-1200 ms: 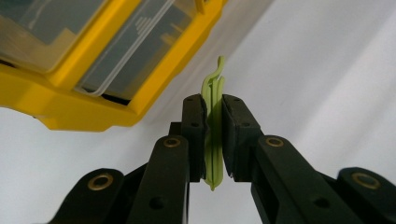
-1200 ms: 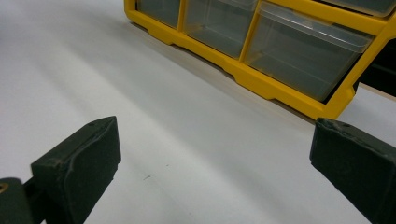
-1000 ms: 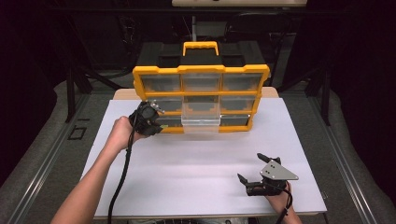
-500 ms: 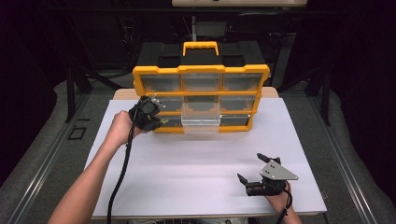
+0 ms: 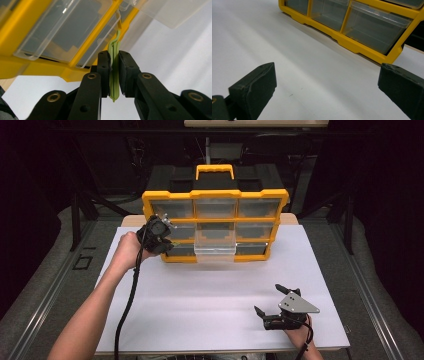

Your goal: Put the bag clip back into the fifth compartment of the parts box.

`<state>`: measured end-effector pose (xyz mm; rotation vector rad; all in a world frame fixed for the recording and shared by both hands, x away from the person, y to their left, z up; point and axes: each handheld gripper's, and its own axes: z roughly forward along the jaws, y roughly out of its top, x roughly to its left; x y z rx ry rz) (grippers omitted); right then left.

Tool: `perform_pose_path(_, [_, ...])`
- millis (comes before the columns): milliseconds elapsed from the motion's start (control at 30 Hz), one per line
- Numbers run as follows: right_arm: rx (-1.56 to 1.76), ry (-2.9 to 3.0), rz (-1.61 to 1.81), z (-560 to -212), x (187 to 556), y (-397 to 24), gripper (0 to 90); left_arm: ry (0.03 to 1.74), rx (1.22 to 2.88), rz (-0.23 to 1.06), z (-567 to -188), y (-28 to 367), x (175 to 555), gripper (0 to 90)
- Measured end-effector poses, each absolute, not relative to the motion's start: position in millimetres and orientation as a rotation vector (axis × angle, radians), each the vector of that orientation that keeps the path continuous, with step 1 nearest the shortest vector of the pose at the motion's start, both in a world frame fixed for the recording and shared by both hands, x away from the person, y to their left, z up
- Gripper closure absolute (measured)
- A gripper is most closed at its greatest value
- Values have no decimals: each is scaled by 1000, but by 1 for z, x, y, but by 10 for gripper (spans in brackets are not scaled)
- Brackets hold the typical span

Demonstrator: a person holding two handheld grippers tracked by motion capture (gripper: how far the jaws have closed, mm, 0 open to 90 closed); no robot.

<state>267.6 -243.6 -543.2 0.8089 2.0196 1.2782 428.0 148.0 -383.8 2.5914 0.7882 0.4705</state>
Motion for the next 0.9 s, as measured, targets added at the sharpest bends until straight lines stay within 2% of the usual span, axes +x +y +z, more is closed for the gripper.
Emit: perform_pose_path(900, [809, 2021, 1278, -543, 268, -243, 14, 750, 2590, 519, -357, 139, 430, 803])
